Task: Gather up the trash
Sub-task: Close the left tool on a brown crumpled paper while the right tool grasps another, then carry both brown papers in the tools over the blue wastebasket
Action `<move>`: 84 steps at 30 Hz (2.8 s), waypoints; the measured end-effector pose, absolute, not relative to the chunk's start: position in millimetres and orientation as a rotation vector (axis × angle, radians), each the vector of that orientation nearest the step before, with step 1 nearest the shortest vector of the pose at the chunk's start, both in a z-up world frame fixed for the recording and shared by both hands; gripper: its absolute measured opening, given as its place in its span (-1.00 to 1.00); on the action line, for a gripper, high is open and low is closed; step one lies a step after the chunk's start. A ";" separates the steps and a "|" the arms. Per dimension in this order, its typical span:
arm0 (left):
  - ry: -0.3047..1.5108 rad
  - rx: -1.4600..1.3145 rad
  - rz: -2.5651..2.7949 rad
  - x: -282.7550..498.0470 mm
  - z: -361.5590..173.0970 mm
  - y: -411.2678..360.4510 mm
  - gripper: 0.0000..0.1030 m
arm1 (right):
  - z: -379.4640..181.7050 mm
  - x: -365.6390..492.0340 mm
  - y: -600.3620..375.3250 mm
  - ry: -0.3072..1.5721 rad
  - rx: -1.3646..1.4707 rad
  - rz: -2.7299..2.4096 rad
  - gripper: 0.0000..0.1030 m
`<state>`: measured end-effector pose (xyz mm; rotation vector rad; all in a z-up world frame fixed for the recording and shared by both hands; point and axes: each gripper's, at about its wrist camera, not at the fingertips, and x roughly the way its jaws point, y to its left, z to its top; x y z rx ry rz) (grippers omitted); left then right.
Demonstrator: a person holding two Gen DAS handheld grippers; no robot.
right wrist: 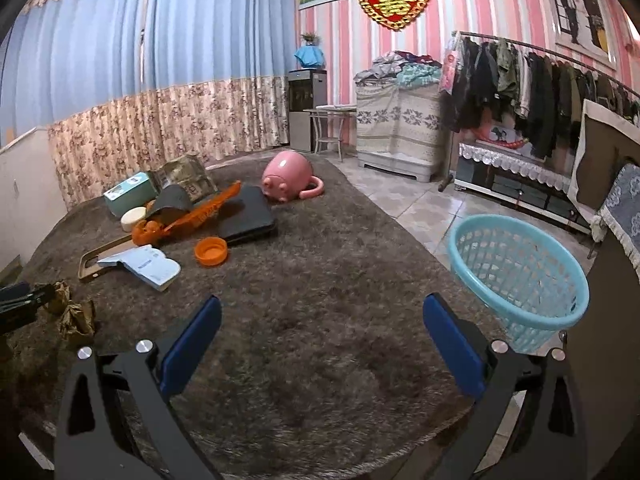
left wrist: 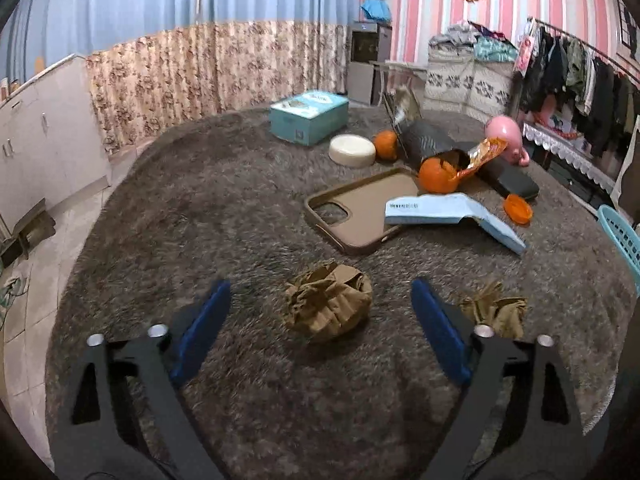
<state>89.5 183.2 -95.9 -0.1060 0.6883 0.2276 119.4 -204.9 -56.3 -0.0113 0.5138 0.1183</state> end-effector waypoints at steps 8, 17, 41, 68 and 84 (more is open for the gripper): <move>0.710 -0.113 0.169 94.6 -103.0 178.1 -0.04 | -57.6 113.6 -162.2 0.528 -0.076 0.217 0.91; 0.634 -0.090 0.221 44.2 -87.2 202.8 -0.05 | -53.2 96.3 -100.1 0.541 -0.076 0.362 0.91; 0.617 -0.216 0.337 8.2 -107.6 290.9 -0.05 | -98.8 110.4 8.7 0.732 -0.162 0.392 0.84; 0.577 -0.141 0.219 65.9 -60.8 212.8 -0.05 | -39.6 119.5 -67.2 0.547 -0.130 0.440 -0.10; 0.557 -0.073 -0.021 142.0 -44.1 70.3 -0.05 | -24.9 136.2 -253.4 0.480 -0.026 0.102 -0.10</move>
